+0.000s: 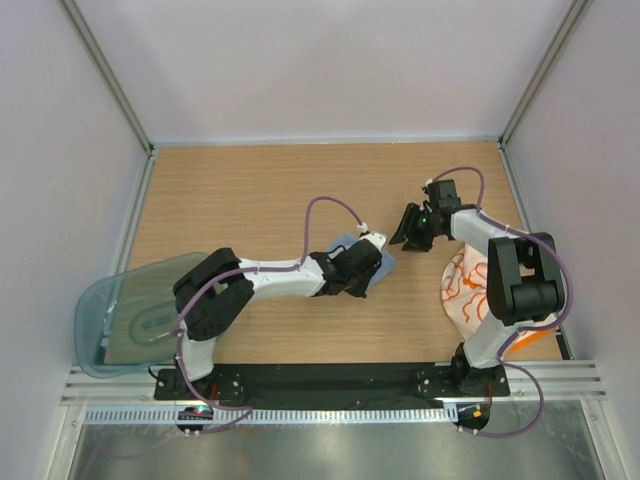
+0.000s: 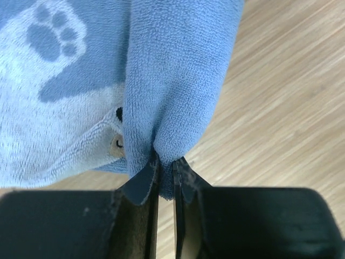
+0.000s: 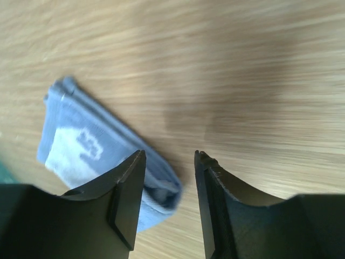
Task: Roll the towels
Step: Roll the towel
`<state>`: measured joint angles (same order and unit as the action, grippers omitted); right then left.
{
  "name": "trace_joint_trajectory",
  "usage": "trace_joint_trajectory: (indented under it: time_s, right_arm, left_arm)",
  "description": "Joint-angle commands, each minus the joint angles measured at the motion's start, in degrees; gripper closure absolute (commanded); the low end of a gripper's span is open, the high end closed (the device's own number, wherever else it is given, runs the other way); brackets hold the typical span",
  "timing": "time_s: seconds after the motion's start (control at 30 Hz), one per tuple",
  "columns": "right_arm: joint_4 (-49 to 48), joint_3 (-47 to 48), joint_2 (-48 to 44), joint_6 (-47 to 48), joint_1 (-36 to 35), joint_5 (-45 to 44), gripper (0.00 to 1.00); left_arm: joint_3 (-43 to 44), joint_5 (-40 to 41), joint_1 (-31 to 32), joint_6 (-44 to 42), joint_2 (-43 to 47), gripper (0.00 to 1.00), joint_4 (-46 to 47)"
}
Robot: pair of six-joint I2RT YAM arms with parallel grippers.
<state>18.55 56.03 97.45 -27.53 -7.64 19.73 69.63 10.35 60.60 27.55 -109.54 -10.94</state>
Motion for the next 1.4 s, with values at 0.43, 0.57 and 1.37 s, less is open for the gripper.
trace_joint_trajectory:
  time_s: [0.43, 0.57, 1.37]
  right_arm:
    - [8.45, -1.86, -24.05, -1.46, 0.52, -2.78, 0.38]
    - [3.97, -6.89, -28.27, -3.67, -0.62, 1.97, 0.32]
    - [-10.72, -11.91, -13.87, -9.74, -13.28, -2.94, 0.3]
  left_arm:
    - [-3.96, -33.18, -14.45, 25.25, 5.39, 1.0, 9.51]
    - [-9.66, -40.05, -18.14, 34.57, 4.51, 1.0, 21.19]
    - [-23.13, -32.85, -21.31, 48.12, 8.2, 1.0, 29.39]
